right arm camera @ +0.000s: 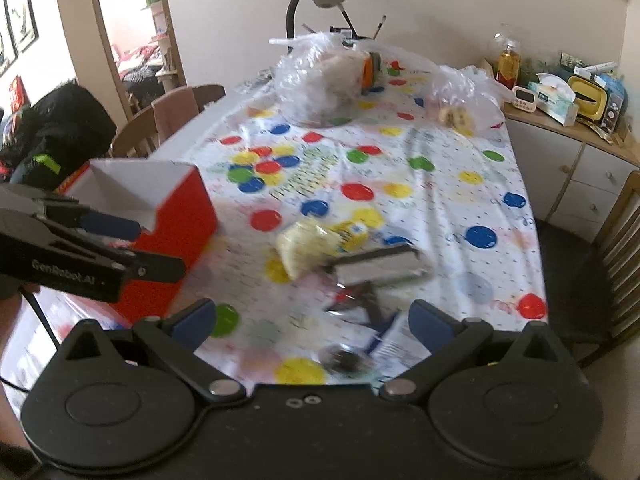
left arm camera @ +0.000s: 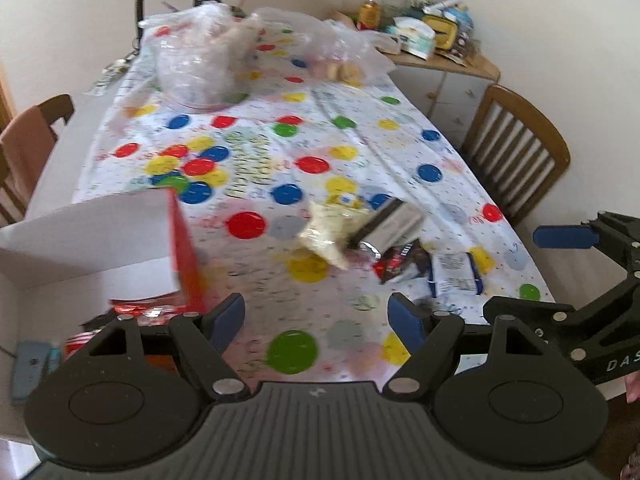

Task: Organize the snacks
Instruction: 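Withdraw both tools from the box back over the remaining snacks, then grasp the white-and-blue packet with the right tool while the left tool grasps the dark round candy, then carry the packet and round candy over into the white box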

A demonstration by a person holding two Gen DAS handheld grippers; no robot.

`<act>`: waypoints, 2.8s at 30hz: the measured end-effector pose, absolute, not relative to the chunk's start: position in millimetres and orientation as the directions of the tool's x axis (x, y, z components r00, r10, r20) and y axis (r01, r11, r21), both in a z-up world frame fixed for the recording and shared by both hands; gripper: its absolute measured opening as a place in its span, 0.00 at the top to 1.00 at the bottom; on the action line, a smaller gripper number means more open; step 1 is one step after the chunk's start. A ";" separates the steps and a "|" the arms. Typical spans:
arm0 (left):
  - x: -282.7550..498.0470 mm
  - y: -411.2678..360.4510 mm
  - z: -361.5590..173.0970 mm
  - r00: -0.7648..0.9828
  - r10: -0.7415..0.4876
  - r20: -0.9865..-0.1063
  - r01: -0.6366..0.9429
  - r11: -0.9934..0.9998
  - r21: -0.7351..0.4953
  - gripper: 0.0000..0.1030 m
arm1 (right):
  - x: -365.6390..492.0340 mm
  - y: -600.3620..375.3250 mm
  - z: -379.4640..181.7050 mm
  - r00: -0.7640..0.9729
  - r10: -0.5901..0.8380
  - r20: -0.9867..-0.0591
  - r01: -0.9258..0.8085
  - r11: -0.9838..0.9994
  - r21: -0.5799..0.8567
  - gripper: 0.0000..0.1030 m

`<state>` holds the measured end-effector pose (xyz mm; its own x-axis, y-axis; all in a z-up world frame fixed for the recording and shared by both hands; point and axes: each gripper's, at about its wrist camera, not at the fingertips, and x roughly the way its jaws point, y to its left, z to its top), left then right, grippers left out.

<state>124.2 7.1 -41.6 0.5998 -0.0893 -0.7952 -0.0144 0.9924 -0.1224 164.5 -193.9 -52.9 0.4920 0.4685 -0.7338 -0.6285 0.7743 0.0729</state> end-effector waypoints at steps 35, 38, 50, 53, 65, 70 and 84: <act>183.5 -113.8 -140.4 0.452 -0.161 -0.877 0.125 0.985 -0.117 0.27 | 261.5 -224.0 -174.0 0.238 0.430 -0.871 -0.927 0.369 -0.072 0.15; 187.8 -116.6 -144.9 0.439 -0.171 -0.882 0.139 0.983 -0.121 0.35 | 264.0 -219.7 -180.3 0.236 0.424 -0.874 -0.933 0.350 -0.083 0.18; 204.0 -117.1 -164.0 0.412 -0.173 -0.894 0.176 0.978 -0.109 0.46 | 268.5 -230.7 -183.4 0.234 0.475 -0.848 -0.921 0.388 -0.036 0.42; 204.3 -119.9 -165.3 0.419 -0.166 -0.893 0.194 0.977 -0.090 0.46 | 266.7 -234.4 -182.7 0.242 0.480 -0.843 -0.915 0.403 -0.033 0.46; 200.4 -127.3 -165.6 0.443 -0.113 -0.889 0.187 0.982 -0.032 0.61 | 250.1 -253.6 -177.9 0.289 0.486 -0.825 -0.848 0.529 0.015 0.54; 199.2 -122.0 -163.9 0.444 -0.131 -0.886 0.154 0.986 -0.069 0.74 | 233.4 -263.6 -168.0 0.343 0.479 -0.808 -0.792 0.610 0.025 0.54; 173.8 -100.7 -156.8 0.438 -0.151 -0.886 0.076 0.989 -0.131 0.74 | 188.1 -273.0 -147.0 0.399 0.424 -0.813 -0.644 0.761 0.080 0.54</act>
<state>173.8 -100.7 -156.8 0.4385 -0.1508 -0.8860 0.0760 0.9885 -0.1306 188.1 -273.0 -147.0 0.3988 0.4236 -0.8134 -0.6440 0.7608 0.0804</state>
